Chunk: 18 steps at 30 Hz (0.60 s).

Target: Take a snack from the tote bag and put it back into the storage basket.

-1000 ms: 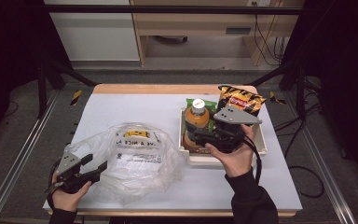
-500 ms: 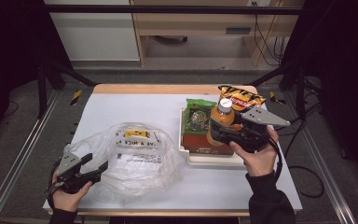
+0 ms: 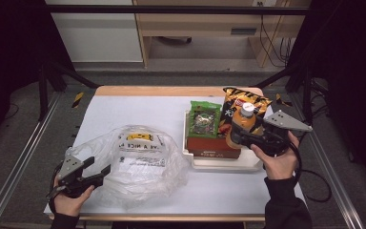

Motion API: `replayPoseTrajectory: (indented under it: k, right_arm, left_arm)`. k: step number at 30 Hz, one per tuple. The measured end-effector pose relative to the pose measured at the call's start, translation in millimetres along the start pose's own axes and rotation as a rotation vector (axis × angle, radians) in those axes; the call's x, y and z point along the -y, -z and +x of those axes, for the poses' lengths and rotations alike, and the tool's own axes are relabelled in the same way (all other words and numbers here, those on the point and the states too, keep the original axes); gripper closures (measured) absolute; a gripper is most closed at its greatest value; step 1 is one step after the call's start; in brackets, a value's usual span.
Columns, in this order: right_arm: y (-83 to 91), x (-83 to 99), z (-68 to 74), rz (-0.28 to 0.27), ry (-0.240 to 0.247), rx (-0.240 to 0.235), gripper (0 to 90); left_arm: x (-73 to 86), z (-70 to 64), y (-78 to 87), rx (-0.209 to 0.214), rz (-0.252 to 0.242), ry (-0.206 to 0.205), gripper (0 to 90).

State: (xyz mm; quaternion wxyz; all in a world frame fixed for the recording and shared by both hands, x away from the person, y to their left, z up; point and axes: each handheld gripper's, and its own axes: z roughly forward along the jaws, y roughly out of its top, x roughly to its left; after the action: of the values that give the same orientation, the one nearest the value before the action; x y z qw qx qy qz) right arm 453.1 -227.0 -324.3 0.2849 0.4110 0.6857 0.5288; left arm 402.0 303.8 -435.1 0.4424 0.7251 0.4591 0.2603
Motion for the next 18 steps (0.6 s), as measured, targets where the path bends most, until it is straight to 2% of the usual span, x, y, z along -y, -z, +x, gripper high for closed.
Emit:
replayPoseTrajectory:
  k: [10,18]
  right_arm:
    - [6.8,15.6,-25.3,0.008,-0.024,0.031,30.8]
    - [10.2,28.1,-40.3,0.021,-0.031,0.052,30.8]
  left_arm:
    - [0.0,-0.2,-0.1,-0.003,0.0,-0.001,28.5]
    - [-0.1,-0.3,-0.1,-0.003,0.001,-0.001,28.5]
